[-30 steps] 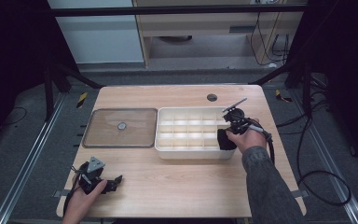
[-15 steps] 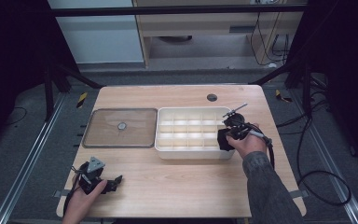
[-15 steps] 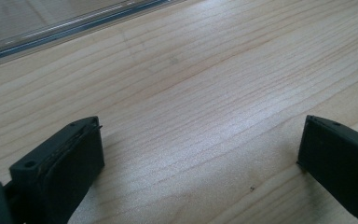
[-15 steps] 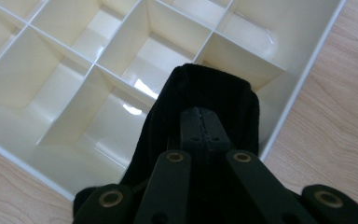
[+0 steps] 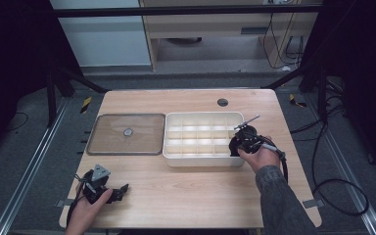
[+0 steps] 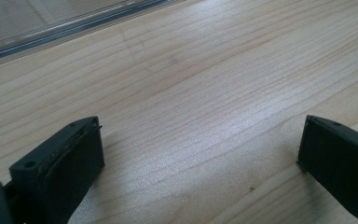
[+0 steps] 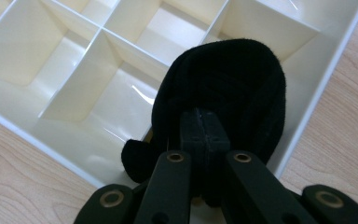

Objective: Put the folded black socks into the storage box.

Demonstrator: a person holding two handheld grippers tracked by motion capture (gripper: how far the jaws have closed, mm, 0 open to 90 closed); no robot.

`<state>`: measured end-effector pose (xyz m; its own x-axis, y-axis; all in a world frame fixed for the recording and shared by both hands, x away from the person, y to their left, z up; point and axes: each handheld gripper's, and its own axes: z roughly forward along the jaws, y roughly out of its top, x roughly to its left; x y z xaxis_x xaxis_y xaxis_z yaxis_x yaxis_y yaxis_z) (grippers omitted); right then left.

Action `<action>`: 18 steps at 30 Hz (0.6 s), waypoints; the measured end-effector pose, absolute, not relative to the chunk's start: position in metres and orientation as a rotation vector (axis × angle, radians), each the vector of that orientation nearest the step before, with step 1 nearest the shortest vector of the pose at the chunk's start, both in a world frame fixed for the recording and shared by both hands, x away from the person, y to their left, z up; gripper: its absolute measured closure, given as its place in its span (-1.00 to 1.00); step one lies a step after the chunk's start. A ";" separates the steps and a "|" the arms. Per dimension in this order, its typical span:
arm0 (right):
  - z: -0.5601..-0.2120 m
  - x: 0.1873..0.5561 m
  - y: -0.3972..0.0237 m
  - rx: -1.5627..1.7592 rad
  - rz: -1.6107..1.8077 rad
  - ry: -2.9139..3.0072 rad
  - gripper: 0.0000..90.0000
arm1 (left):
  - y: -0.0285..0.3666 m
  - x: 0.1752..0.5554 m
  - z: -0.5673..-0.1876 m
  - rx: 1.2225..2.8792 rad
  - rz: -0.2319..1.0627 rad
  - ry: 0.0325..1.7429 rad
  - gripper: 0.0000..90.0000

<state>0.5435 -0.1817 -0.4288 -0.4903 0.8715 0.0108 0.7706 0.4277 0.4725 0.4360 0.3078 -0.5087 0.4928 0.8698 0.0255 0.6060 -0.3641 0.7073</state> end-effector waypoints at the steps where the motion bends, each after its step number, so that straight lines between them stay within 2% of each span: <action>1: -0.429 0.544 -0.181 1.439 0.620 2.447 1.00 | 0.308 0.436 -0.509 2.099 0.532 1.208 -1.00; 18: -0.435 0.546 -0.176 1.490 0.527 2.485 1.00 | 0.307 0.436 -0.509 2.100 0.530 1.202 -1.00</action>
<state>0.5458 -0.1760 -0.4350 -0.4736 0.8806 0.0149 0.8108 0.4293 0.3980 0.4359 0.3065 -0.5088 0.4975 0.8671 0.0247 0.6030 -0.3662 0.7087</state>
